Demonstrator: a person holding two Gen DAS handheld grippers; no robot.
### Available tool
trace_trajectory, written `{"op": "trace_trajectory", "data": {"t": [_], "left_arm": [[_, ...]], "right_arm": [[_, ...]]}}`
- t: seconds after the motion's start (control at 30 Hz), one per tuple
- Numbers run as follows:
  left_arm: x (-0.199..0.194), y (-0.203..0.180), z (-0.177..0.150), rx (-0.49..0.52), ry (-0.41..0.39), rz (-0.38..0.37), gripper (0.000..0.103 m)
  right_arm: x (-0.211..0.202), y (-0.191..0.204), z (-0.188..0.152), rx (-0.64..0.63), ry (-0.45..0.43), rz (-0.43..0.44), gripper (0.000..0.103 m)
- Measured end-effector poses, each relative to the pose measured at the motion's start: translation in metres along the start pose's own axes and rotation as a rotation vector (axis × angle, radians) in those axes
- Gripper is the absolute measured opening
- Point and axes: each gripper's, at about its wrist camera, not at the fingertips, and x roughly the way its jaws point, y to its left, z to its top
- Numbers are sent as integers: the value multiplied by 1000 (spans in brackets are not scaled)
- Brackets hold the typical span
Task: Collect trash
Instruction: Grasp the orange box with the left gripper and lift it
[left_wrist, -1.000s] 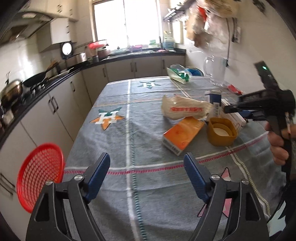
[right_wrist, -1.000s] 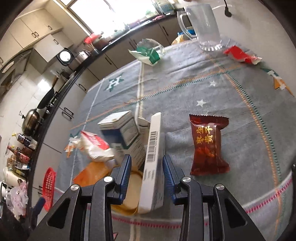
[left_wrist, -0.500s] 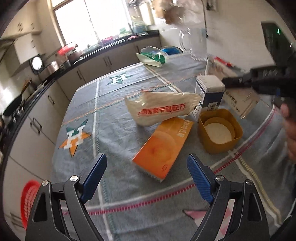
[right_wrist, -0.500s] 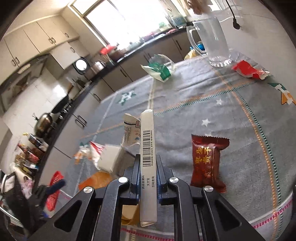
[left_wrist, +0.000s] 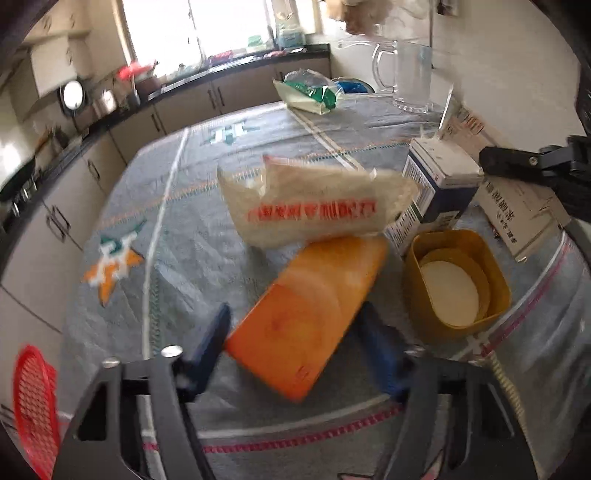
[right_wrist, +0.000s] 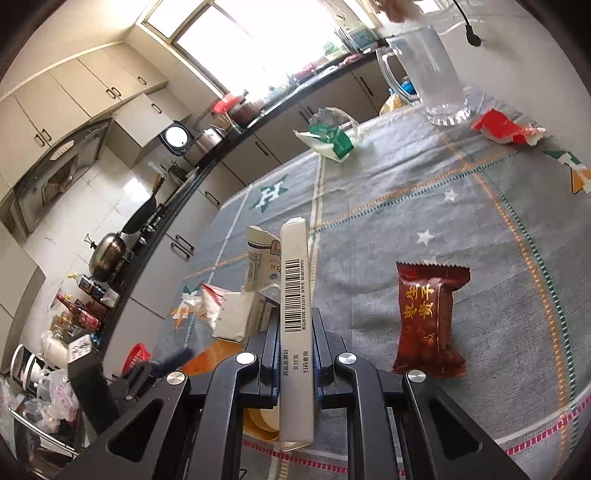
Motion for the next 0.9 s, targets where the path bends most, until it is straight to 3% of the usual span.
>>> {"op": "trace_trajectory", "data": {"t": [0.1, 0.17, 0.3, 0.53, 0.73, 0.83, 0.9], "left_arm": [[-4, -1, -7, -31, -24, 22, 54], [-12, 6, -13, -98, -45, -8, 50], [-32, 23, -24, -207, -127, -9, 49], [-62, 39, -38, -318, -283, 55, 48], [-60, 41, -37, -321, -272, 27, 48], [-49, 45, -35, -329, -214, 0, 48], [-42, 47, -32, -344, -168, 30, 48]], "right_arm": [[-12, 7, 0, -34, -61, 0, 15], [-20, 12, 0, -56, -105, -1, 15], [-34, 25, -3, -110, -175, 24, 15], [-38, 58, -18, -261, -201, 69, 15], [-25, 67, -23, -317, -161, 55, 15], [-23, 64, -21, -306, -151, 61, 15], [-21, 60, -19, -296, -146, 61, 15]]}}
